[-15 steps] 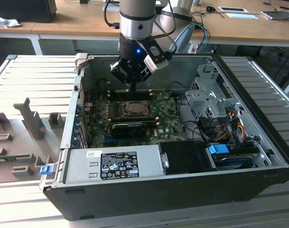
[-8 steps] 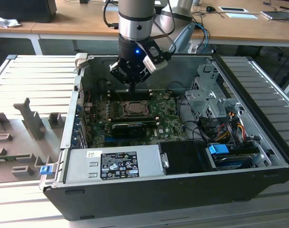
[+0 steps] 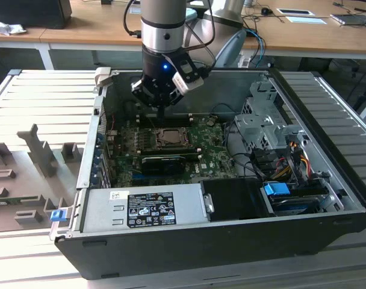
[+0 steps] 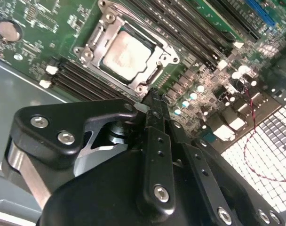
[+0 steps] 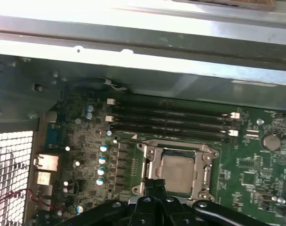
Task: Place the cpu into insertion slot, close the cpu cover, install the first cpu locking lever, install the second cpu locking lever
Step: 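Install the first cpu locking lever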
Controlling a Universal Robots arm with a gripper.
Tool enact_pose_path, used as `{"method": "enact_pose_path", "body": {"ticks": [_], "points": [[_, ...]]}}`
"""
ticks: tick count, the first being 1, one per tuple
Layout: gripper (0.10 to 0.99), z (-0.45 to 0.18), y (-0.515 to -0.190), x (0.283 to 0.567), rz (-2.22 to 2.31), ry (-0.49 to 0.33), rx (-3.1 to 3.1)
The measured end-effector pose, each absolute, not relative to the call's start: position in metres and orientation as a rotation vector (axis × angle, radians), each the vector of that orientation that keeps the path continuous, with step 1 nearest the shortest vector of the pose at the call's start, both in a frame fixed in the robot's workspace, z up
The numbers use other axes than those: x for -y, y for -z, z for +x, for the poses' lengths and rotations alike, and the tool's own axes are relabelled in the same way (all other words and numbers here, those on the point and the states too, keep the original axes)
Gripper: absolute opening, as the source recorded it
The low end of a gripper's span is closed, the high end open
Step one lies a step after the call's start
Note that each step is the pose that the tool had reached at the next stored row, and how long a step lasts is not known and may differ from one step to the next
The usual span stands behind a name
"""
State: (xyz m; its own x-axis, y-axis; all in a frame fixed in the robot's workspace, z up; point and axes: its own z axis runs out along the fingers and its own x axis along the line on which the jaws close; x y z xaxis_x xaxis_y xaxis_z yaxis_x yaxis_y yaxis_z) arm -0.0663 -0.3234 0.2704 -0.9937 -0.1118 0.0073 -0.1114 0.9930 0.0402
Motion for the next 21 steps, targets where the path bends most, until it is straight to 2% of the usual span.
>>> {"method": "enact_pose_path", "body": {"ticks": [21], "points": [[0.106, -0.101, -0.269, 0.323, 0.176, 0.064, 3.133]]}}
